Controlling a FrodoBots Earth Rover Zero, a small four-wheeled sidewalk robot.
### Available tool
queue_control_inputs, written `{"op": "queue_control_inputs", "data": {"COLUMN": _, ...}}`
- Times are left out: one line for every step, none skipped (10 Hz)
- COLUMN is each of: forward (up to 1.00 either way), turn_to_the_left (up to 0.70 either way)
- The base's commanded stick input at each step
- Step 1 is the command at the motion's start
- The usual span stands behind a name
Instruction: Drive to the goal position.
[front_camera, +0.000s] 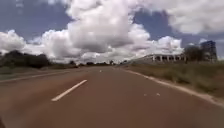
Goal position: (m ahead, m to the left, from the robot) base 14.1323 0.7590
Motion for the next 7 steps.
{"op": "queue_control_inputs", "data": {"forward": 1.0, "turn_to_the_left": -0.01}}
{"op": "queue_control_inputs", "data": {"forward": 1.0, "turn_to_the_left": 0.0}}
{"op": "queue_control_inputs", "data": {"forward": 1.0, "turn_to_the_left": 0.0}}
{"op": "queue_control_inputs", "data": {"forward": 1.0, "turn_to_the_left": 0.0}}
{"op": "queue_control_inputs", "data": {"forward": 1.0, "turn_to_the_left": 0.0}}
{"op": "queue_control_inputs", "data": {"forward": 1.0, "turn_to_the_left": 0.0}}
{"op": "queue_control_inputs", "data": {"forward": 1.0, "turn_to_the_left": 0.0}}
